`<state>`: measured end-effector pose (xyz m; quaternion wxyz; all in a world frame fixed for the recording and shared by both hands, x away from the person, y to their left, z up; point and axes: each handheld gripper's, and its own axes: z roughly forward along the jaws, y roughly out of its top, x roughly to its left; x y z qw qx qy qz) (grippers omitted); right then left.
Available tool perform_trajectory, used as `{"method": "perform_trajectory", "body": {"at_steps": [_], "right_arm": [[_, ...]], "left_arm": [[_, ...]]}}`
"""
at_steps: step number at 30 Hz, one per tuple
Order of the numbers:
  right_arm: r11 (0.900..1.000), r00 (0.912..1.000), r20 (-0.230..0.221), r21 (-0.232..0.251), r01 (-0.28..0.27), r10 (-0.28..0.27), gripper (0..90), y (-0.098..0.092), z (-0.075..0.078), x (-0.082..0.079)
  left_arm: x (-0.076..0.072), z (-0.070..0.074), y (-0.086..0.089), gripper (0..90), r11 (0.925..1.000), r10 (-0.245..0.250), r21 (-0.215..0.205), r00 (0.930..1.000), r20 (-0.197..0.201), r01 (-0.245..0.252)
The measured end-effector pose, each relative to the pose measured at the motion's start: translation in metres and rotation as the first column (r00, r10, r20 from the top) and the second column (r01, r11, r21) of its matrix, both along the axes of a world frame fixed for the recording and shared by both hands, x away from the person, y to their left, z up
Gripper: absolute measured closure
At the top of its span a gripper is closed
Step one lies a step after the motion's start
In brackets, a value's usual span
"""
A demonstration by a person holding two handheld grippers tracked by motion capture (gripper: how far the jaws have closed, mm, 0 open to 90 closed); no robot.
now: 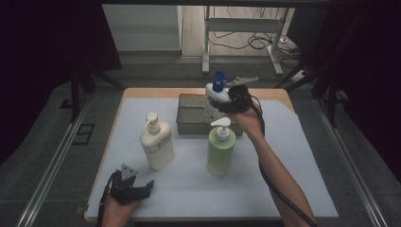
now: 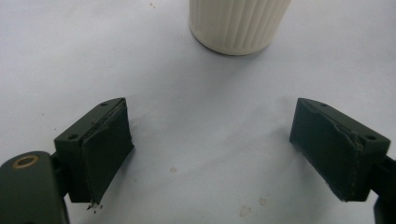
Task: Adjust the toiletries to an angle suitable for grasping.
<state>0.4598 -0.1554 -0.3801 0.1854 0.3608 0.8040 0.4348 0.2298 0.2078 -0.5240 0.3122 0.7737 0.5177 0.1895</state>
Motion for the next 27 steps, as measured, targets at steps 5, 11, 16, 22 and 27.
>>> {"method": "perform_trajectory", "body": {"at_steps": [5,11,16,22,27], "right_arm": [[1.0,0.9999,-0.005,0.005,-0.011,0.011,35.8,-0.007,0.001,-0.007],[1.0,0.9998,-0.003,-0.002,-0.022,0.022,38.6,-0.014,0.002,-0.015],[1.0,0.9996,0.0,-0.006,-0.027,0.027,45.0,-0.021,0.003,-0.022],[0.999,0.9998,-0.009,-0.026,-0.018,0.018,55.9,-0.029,-0.001,-0.026],[1.0,0.9999,-0.016,-0.021,-0.003,0.002,65.5,-0.036,-0.005,-0.027]], "left_arm": [[0.0,0.0,0.0,12.1,1.0,0.0,-0.001,1.0,0.0,0.0],[0.0,0.0,0.0,12.1,1.0,0.001,-0.002,1.0,0.0,-0.001],[0.0,0.0,0.0,12.0,1.0,0.0,-0.001,1.0,0.0,0.0],[0.0,0.0,0.0,12.1,1.0,0.0,-0.001,1.0,0.0,0.0],[0.0,0.0,0.0,12.1,1.0,0.0,-0.001,1.0,0.0,0.0]]}}
